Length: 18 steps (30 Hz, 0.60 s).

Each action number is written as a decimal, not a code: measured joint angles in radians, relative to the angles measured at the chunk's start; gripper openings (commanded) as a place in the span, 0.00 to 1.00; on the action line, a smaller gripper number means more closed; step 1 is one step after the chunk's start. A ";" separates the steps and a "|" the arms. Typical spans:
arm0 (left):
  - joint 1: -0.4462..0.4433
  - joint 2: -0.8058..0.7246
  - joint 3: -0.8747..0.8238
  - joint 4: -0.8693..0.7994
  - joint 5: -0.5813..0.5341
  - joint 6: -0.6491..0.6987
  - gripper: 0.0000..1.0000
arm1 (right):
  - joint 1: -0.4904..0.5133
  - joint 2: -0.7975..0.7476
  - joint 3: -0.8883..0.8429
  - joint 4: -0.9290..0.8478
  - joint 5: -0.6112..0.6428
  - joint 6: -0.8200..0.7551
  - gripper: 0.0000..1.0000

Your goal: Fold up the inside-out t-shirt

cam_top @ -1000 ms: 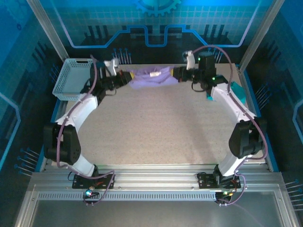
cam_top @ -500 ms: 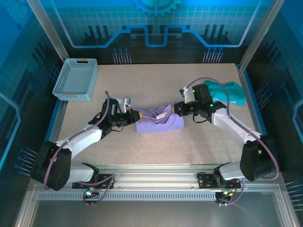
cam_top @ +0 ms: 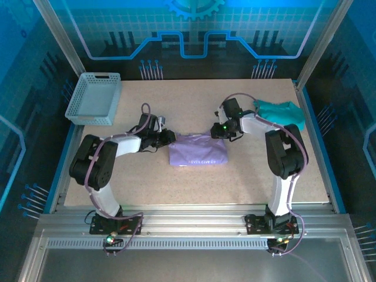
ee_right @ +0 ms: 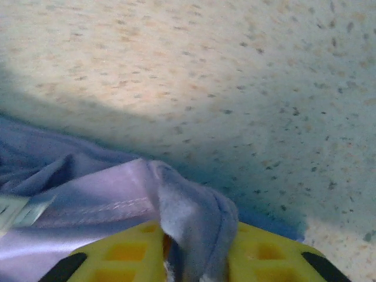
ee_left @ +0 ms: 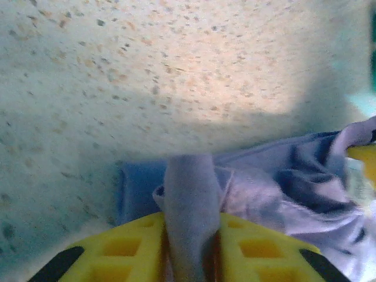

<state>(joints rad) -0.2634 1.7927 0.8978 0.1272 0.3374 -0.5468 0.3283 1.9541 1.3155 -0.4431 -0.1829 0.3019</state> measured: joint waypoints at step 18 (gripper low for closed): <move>-0.001 -0.204 -0.100 -0.084 -0.018 -0.038 0.61 | -0.101 -0.275 -0.202 -0.063 -0.104 -0.004 0.81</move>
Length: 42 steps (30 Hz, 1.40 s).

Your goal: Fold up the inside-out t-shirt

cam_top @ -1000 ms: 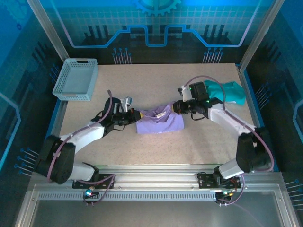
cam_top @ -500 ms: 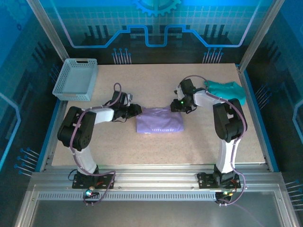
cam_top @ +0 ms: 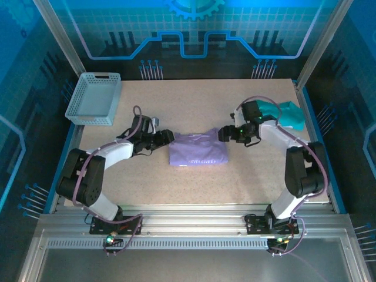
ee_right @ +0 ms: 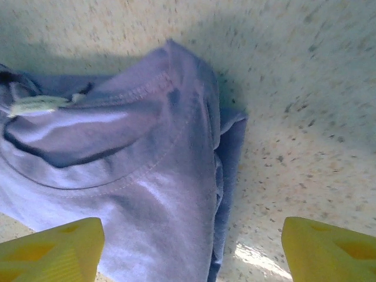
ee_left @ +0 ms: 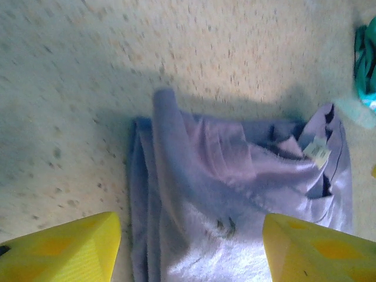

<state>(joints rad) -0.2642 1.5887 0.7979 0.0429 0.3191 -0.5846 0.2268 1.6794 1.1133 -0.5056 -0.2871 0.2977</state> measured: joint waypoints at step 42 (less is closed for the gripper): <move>0.005 0.071 -0.029 0.073 0.072 -0.061 0.66 | -0.002 0.116 0.057 0.098 -0.115 0.014 0.00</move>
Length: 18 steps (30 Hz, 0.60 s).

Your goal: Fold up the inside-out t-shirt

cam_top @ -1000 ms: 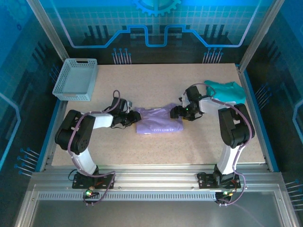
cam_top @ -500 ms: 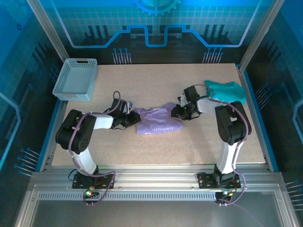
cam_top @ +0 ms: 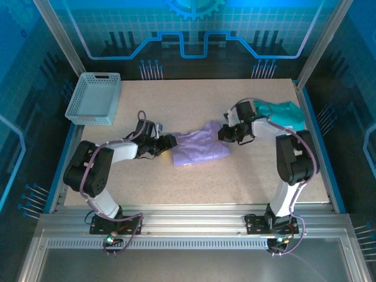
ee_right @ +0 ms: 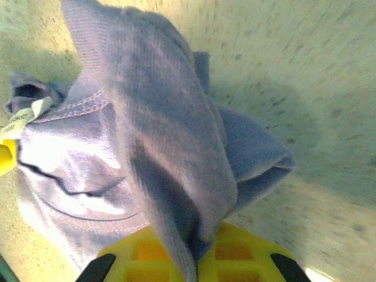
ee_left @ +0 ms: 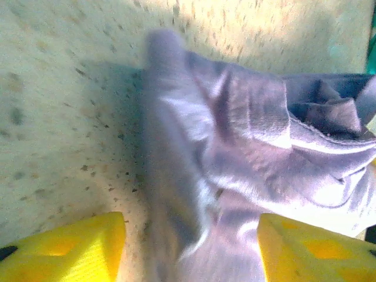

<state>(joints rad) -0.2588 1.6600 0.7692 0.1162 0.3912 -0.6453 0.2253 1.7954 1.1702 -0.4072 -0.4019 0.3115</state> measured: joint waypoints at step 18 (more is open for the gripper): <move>0.023 -0.338 0.000 -0.187 -0.074 0.035 0.70 | -0.175 0.071 0.713 -0.442 0.464 -0.319 0.00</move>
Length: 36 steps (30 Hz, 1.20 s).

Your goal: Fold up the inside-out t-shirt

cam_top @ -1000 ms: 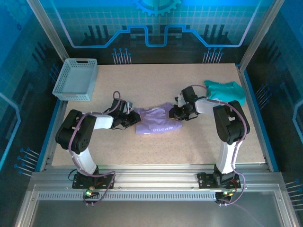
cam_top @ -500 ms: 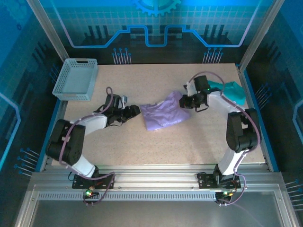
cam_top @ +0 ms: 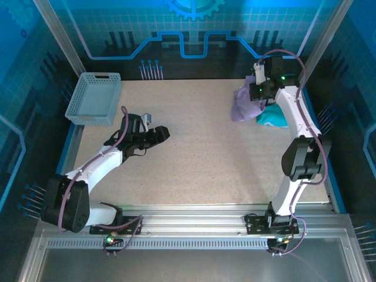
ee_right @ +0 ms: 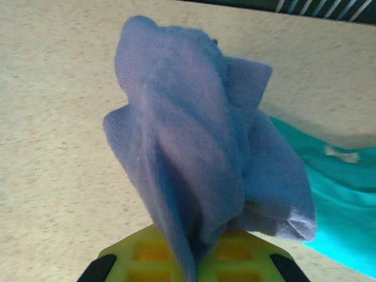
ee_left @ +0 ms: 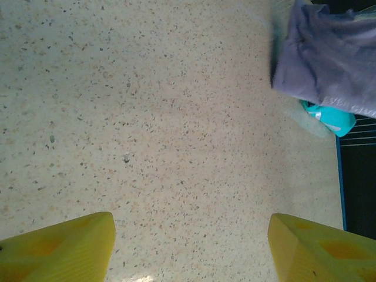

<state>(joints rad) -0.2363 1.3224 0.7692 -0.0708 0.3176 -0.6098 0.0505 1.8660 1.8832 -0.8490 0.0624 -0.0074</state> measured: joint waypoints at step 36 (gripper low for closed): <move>-0.002 0.119 0.010 -0.003 0.012 0.006 0.70 | -0.255 0.082 -0.162 0.247 0.501 -0.112 0.21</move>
<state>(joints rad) -0.2386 1.4410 0.7792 -0.0742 0.3298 -0.6033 -0.2047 1.9480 1.7210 -0.6022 0.5636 -0.1192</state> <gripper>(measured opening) 0.701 0.153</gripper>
